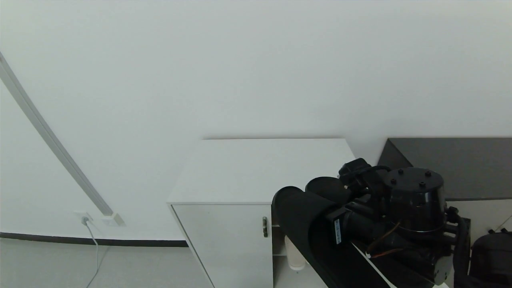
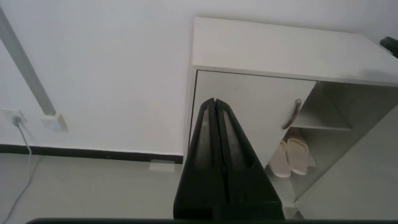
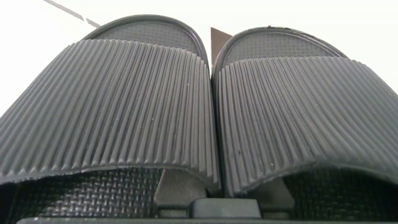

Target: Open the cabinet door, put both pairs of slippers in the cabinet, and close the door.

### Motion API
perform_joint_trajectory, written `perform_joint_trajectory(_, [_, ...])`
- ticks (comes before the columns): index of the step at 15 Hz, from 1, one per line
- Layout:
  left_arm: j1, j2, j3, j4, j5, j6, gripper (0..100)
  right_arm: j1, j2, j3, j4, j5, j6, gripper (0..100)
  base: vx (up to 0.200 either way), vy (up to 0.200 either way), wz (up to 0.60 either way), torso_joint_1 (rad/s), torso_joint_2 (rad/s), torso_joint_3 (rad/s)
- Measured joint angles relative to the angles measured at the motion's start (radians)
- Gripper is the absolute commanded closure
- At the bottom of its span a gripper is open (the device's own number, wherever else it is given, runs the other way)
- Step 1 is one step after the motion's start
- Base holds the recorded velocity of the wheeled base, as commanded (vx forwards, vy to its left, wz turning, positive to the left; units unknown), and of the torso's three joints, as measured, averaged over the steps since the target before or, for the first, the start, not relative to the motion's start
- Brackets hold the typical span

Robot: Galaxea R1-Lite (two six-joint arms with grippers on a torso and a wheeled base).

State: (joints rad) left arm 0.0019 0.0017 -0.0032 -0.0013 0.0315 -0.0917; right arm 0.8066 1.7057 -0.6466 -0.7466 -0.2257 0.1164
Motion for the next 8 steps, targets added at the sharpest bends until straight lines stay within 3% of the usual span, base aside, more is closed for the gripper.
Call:
perform_joint_trajectory(3, [-0.001, 0.0, 0.0, 0.0, 0.0, 0.0, 100, 0.002, 0.0, 0.005, -0.002, 0.001, -0.009, 100, 0.0, 0.0, 0.0, 0.0, 0.0, 0.0])
perform_joint_trajectory(7, [-0.001, 0.0, 0.0, 0.0, 0.0, 0.0, 100, 0.0, 0.0, 0.007, -0.001, 0.001, -0.01, 100, -0.2, 0.0, 0.0, 0.006, 0.01, -0.002])
perform_joint_trajectory(8, [0.0, 0.0, 0.0, 0.0, 0.0, 0.0, 100, 0.002, 0.0, 0.008, -0.001, 0.002, -0.01, 100, 0.0, 0.0, 0.0, 0.0, 0.0, 0.0])
